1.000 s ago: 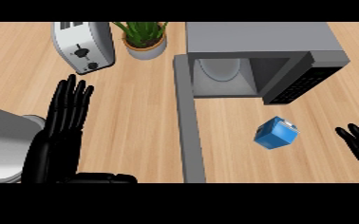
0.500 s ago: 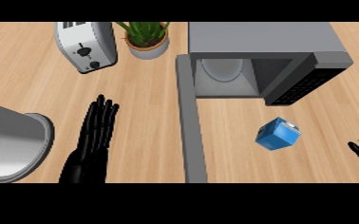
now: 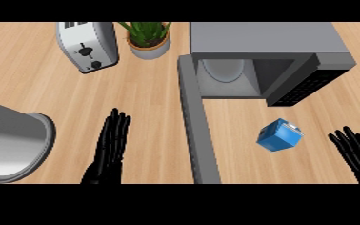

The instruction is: Pick up the milk, place it into the microwave and close the microwave

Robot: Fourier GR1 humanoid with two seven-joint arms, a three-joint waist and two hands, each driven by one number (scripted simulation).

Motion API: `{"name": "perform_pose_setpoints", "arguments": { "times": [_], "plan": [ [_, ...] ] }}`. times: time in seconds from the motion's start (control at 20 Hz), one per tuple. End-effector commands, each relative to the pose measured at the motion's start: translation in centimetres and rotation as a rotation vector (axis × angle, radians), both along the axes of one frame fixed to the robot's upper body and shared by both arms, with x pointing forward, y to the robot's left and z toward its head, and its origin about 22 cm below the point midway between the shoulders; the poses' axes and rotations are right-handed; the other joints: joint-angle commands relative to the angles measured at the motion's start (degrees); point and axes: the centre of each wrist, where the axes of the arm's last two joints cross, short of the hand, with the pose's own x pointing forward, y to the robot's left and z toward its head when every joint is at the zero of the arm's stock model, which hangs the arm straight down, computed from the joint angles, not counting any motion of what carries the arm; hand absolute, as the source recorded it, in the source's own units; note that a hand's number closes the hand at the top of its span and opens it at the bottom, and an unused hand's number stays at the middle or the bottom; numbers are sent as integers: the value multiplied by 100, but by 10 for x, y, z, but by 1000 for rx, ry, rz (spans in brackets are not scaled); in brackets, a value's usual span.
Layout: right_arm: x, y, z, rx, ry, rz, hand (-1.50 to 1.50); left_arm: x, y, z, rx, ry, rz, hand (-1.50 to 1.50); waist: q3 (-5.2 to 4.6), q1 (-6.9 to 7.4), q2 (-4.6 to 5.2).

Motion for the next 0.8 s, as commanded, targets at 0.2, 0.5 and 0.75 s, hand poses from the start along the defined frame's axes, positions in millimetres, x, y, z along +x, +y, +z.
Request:
{"name": "perform_pose_setpoints", "arguments": {
  "times": [0.2,0.5,0.75],
  "plan": [
    [35,9,-37,33,-55,51,-150,-11,18,-19,-24,33,-39,-150,-4,37,9],
    [53,23,-56,-29,-66,41,-150,-23,18,-32,-39,67,-39,-150,-4,51,11],
    [80,18,-77,-34,-84,-14,-150,-31,34,-20,-41,39,-62,-150,0,85,14]
  ]
}}
